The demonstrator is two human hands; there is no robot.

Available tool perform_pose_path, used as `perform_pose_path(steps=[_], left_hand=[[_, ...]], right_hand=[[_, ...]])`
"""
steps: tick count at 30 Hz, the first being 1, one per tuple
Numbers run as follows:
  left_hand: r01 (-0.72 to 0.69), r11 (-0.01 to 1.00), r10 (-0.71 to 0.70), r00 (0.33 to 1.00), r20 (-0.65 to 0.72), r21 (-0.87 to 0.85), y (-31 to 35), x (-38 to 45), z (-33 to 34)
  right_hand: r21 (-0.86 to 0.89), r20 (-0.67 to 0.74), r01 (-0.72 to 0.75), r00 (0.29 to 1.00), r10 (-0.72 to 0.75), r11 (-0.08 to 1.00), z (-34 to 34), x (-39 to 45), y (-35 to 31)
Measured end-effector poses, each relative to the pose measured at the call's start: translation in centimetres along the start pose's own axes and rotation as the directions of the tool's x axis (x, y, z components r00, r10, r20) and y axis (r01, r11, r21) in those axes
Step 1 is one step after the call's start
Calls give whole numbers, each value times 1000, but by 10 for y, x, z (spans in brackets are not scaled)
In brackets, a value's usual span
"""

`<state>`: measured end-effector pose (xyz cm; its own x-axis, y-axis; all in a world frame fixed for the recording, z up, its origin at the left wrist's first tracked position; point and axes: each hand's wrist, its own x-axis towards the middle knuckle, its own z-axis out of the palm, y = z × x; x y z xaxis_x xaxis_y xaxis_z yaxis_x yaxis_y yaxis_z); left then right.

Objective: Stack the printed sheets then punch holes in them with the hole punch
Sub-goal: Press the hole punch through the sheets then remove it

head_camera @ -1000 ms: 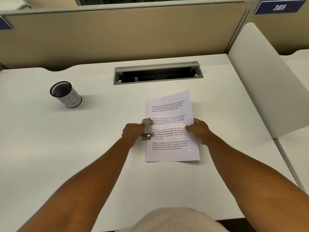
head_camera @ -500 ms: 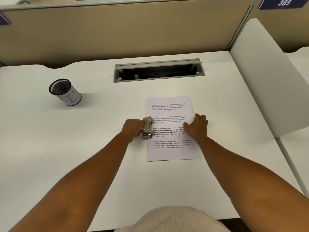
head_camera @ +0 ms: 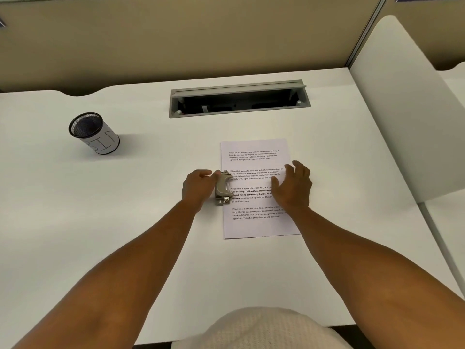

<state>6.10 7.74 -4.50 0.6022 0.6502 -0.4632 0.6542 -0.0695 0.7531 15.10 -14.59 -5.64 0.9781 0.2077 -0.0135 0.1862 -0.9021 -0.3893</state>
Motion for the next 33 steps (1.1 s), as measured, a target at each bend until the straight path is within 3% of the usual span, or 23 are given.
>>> perform_pose_path(steps=[2,5,13,21,33], left_hand=[[-117,989,125,988,-91,87,-4,-3,1],[-265,940,292,951,-105,216,-9,-5,3],[-385,849,444,892,-90,363,-6,-3,9],[-359,820,420,906,-43,446,20,18,26],[-302,796,369,929,-25,524,3,31,37]], right_hand=[[-47,8,81,997,-81,996,3,-3,-3],[-112,74,152,987,-145,982,9,-6,-6],[-199,181,280,952,-245,939,24,-6,-2],[-152,231,295,939,-256,943,35,-6,6],[-117,132,316,945,-300,942,45,-9,11]])
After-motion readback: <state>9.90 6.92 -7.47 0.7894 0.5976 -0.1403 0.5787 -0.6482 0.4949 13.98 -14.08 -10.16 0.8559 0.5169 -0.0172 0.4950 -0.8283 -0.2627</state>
